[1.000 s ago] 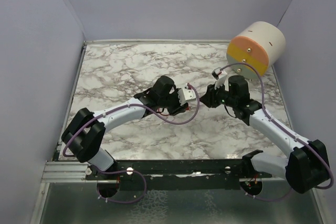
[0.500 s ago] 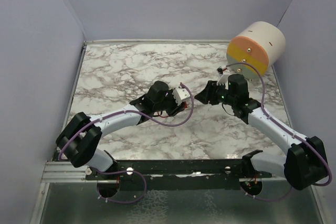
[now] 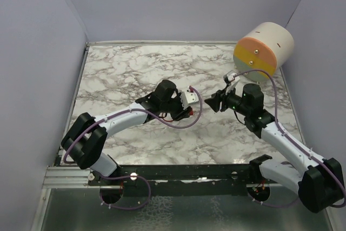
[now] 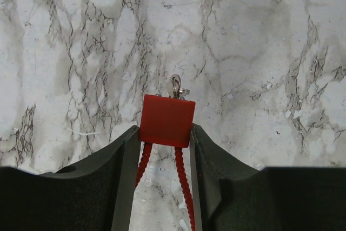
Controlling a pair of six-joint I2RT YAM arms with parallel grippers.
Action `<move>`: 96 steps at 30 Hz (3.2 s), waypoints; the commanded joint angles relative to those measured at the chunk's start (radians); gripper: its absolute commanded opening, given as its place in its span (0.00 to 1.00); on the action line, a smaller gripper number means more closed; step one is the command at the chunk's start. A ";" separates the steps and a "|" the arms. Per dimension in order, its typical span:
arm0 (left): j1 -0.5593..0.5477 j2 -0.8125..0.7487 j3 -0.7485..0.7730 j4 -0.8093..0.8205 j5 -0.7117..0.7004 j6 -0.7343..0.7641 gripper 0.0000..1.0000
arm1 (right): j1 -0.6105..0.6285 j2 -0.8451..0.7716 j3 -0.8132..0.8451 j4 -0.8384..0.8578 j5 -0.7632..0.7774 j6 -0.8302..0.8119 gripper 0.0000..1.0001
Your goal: Unlock with the key
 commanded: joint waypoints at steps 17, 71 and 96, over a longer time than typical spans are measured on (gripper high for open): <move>0.106 0.031 0.120 -0.098 0.273 0.093 0.00 | 0.005 0.079 0.092 -0.011 -0.355 -0.732 0.34; 0.125 -0.035 0.082 -0.081 0.370 0.170 0.00 | 0.136 0.155 0.089 -0.071 -0.312 -0.780 0.22; 0.125 -0.066 0.039 -0.015 0.375 0.179 0.00 | 0.136 0.196 0.119 -0.094 -0.358 -0.766 0.02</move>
